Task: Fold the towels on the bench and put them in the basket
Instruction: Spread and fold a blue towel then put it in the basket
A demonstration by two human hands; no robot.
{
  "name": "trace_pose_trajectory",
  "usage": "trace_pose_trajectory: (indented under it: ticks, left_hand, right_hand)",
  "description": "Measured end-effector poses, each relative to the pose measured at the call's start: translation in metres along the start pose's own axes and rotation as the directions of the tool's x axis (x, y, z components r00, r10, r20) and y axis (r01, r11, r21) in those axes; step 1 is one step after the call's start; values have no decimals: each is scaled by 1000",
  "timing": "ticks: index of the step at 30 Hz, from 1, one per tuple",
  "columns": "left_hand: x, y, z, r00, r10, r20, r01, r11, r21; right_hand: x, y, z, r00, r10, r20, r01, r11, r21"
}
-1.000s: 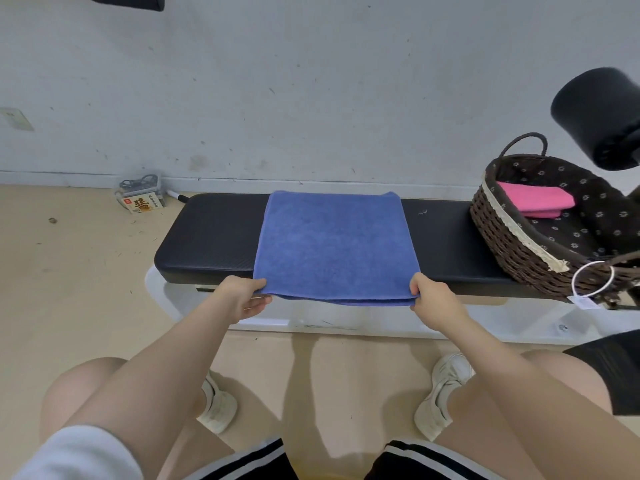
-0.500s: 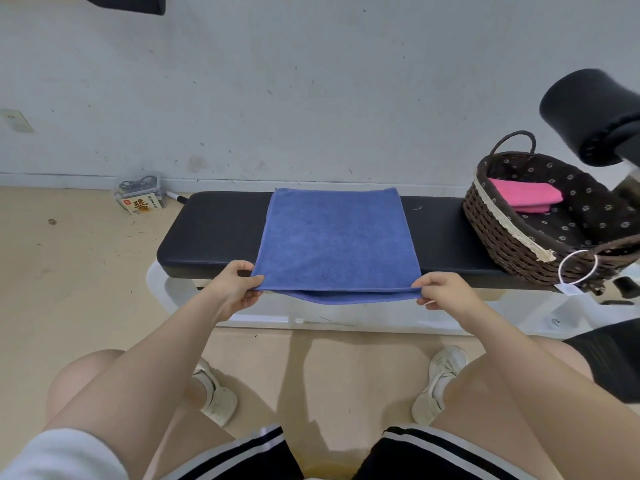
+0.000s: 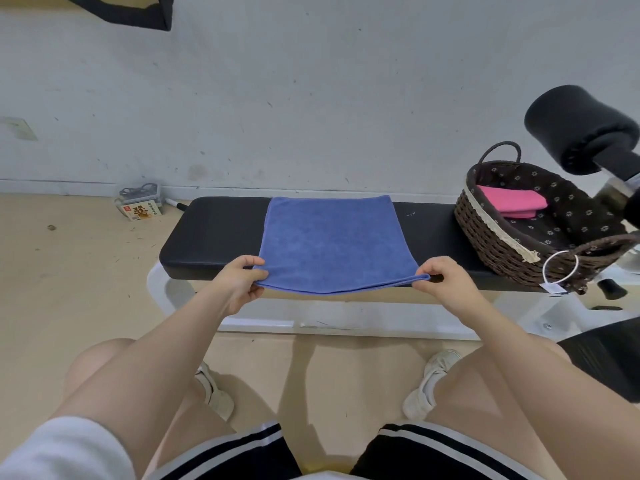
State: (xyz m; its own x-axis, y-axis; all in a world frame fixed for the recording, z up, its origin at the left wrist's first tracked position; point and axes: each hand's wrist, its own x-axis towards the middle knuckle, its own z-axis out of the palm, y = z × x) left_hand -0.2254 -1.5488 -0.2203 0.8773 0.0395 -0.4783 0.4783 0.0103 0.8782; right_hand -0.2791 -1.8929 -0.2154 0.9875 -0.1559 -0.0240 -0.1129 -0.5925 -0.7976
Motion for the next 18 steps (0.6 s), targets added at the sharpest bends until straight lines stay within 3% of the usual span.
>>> trace_pose_trajectory:
  ticks: [7,9,12,15,18]
  left_hand:
    - [-1,1,-7,999,37,-32,-28,968,249]
    - [-4,7,-7,996,86,21,-87,933,349]
    - [-9,19,-11,981,83,177,-175,776,607]
    - [-6,29,-10,966,135,221,-257,589,766]
    - [3,44,-1,929,322,181,-341,557,758]
  right_hand:
    - [6,0,-7,997,10,71,-23,984,178]
    - [9,-7,-6,999,-17,50,8,985,174]
    - [20,-14,-4,1000,-23,-15,25,980,196]
    - [35,-19,-1,998,3,-55,9,976,216]
    - [56,-23,1,994,47,-95,-21,966,259]
